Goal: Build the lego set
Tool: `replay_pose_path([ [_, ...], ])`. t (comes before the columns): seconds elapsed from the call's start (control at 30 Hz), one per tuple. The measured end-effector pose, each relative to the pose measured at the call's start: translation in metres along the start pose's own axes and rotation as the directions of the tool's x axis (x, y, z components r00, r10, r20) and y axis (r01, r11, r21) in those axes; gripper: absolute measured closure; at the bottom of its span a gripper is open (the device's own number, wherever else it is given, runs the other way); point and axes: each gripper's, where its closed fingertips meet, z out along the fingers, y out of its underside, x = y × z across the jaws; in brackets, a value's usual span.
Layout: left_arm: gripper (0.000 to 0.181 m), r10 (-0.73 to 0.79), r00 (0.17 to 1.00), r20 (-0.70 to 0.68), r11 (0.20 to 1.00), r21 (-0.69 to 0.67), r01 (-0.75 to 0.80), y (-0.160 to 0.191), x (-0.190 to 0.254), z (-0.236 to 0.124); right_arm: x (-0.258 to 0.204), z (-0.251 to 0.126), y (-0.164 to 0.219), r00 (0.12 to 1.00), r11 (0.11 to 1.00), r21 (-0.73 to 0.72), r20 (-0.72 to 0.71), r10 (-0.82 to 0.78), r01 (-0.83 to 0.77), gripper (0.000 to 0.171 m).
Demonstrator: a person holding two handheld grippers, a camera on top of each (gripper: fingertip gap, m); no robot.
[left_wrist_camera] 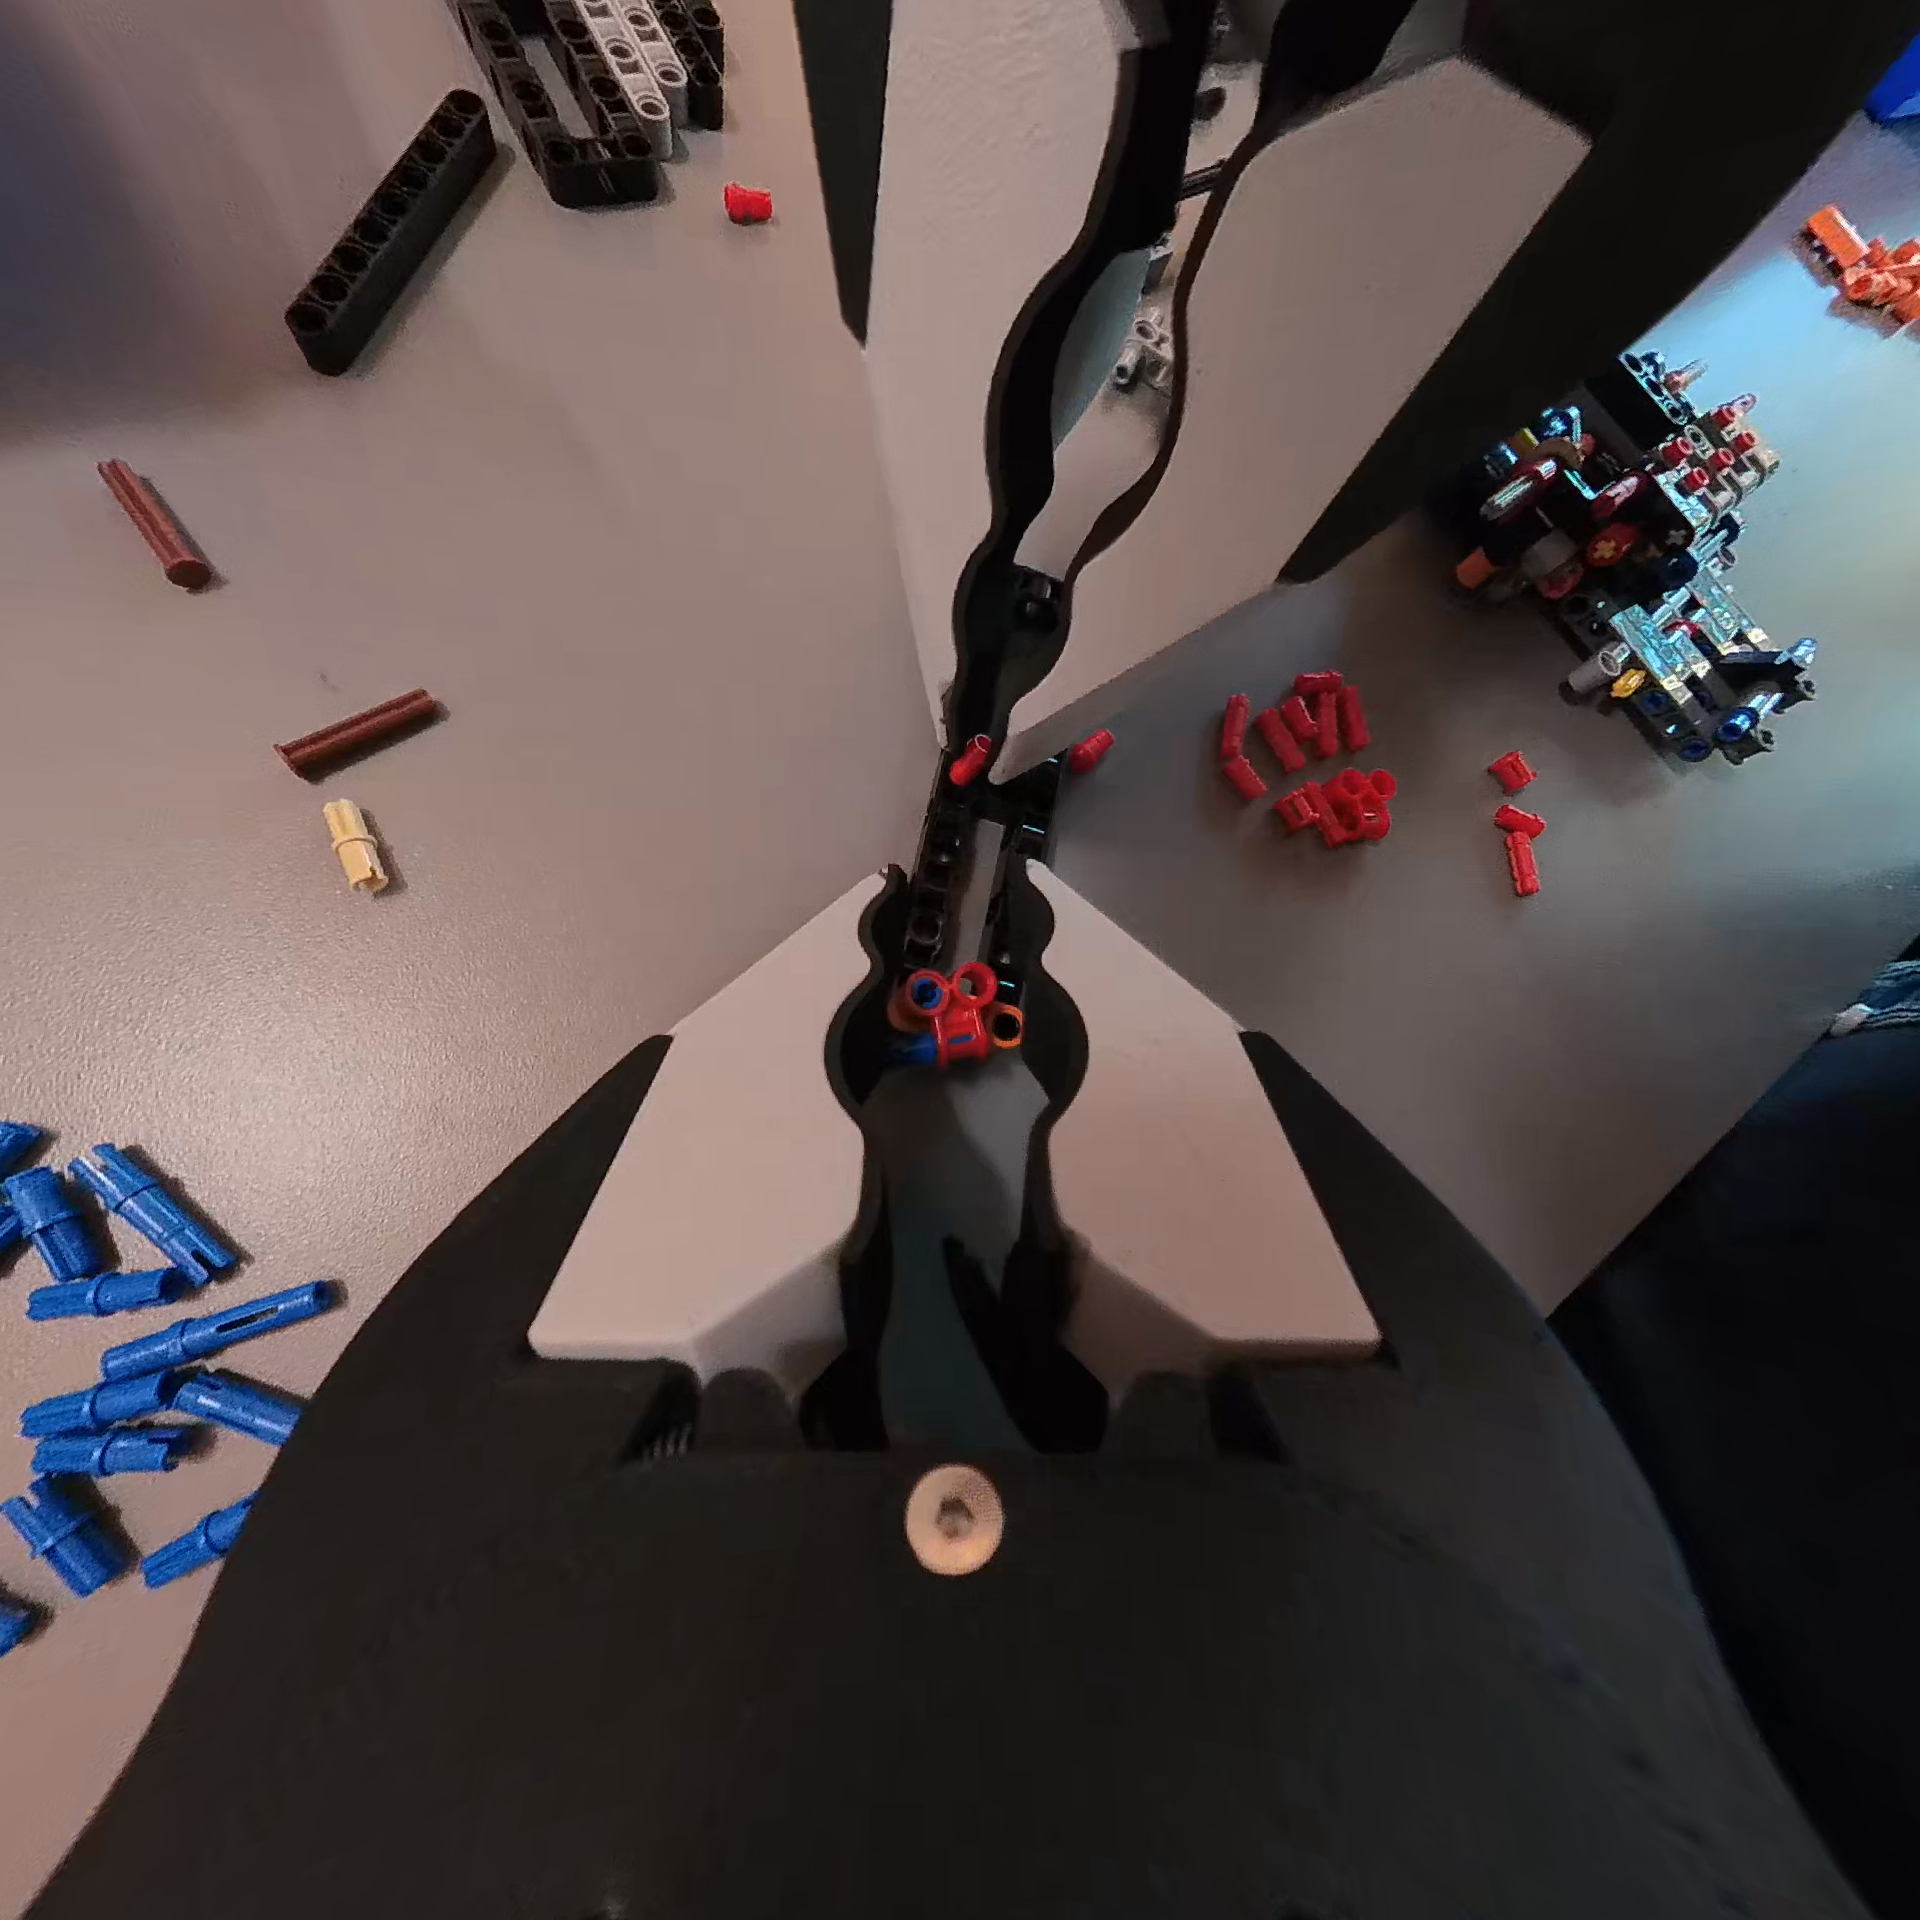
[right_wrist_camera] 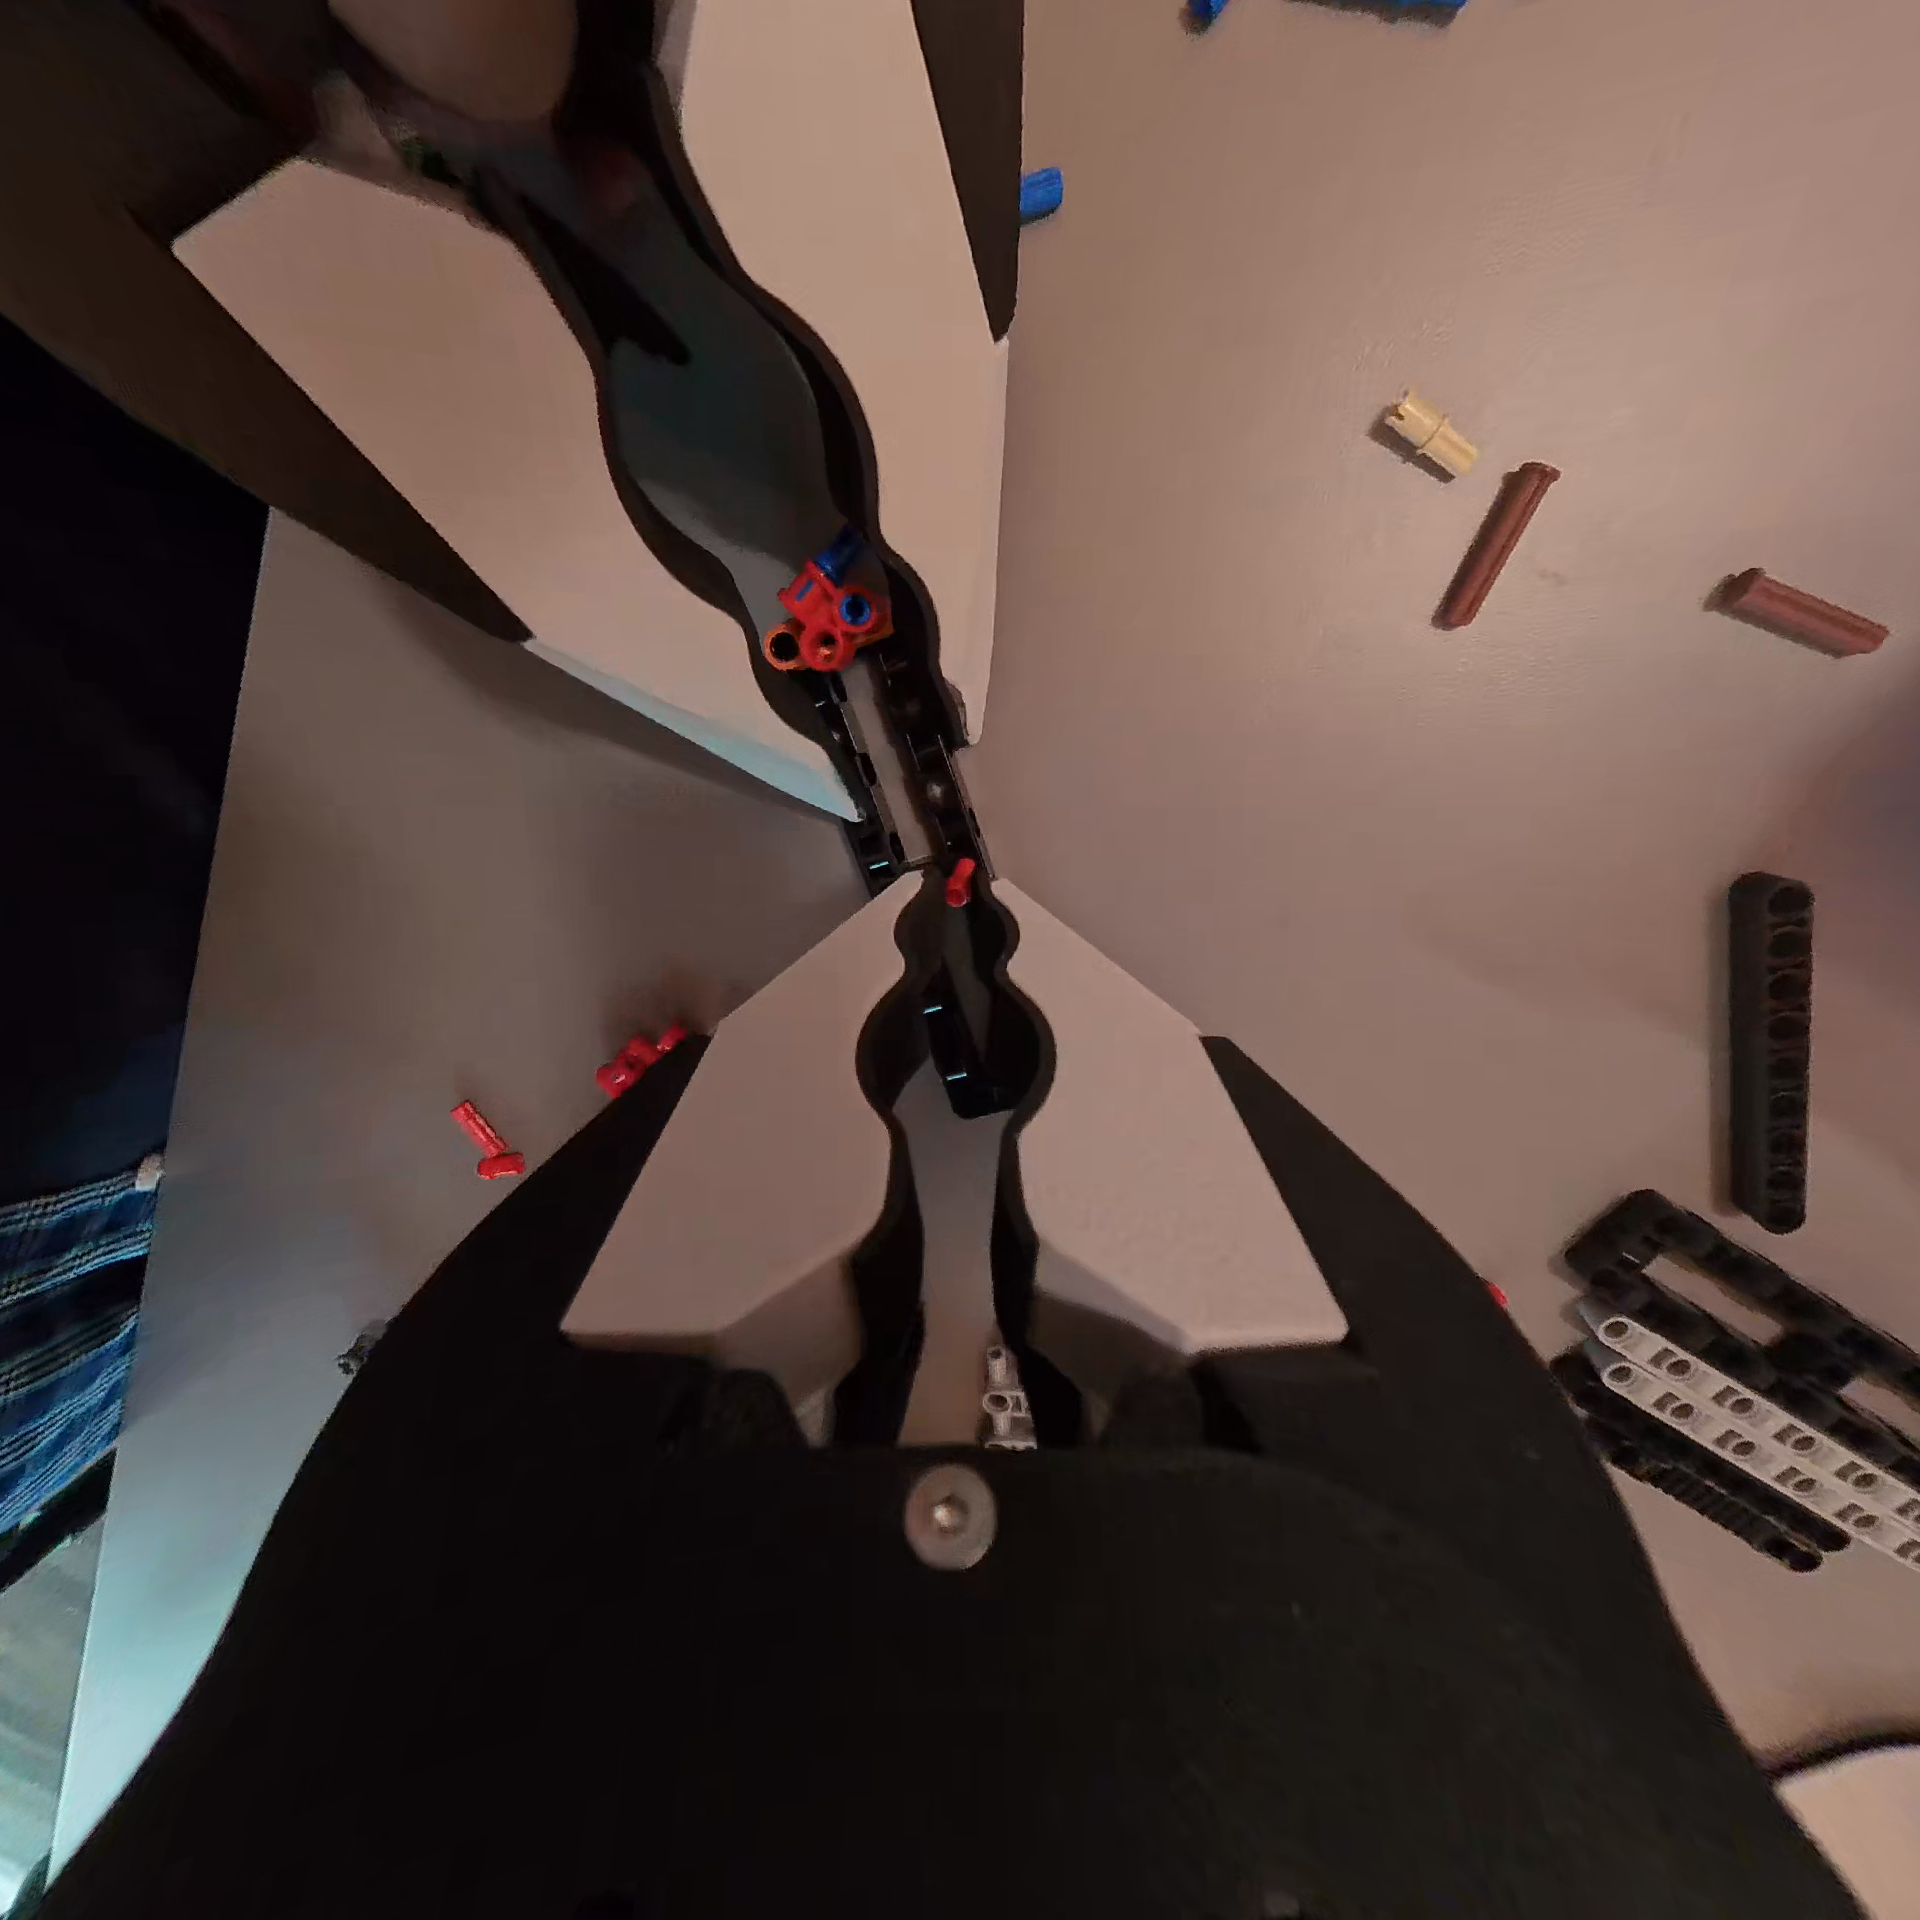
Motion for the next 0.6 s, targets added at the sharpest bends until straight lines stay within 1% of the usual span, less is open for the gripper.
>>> replay_pose_path([
  [0.1, 0.164, 0.005, 1.0, 0.003, 1.0, 0.0, -0.005, 0.0002, 0.0, 0.0001, 0.0002, 0.0001, -0.0006, 1.0, 1.0, -0.031, 0.01, 0.008, -0.008, 0.17],
  [0.27, 0.164, 0.014, 1.0, 0.011, 1.0, 0.0, -0.014, 0.0004, -0.0001, 0.0004, 0.0008, 0.0003, -0.0034, 0.995, 0.997, -0.023, 0.059, 0.078, -0.077, 0.17],
  [0.5, 0.164, 0.014, 1.0, 0.011, 1.0, 0.001, -0.014, 0.0003, -0.0004, 0.0006, 0.0018, 0.0007, -0.0066, 0.989, 0.992, -0.05, 0.083, 0.121, -0.117, 0.171],
  [0.6, 0.164, 0.019, 1.0, 0.016, 1.0, 0.0, -0.019, 0.0004, -0.0004, 0.0009, 0.0021, 0.0014, -0.0081, 0.99, 0.99, -0.074, 0.072, 0.121, -0.116, 0.17],
])
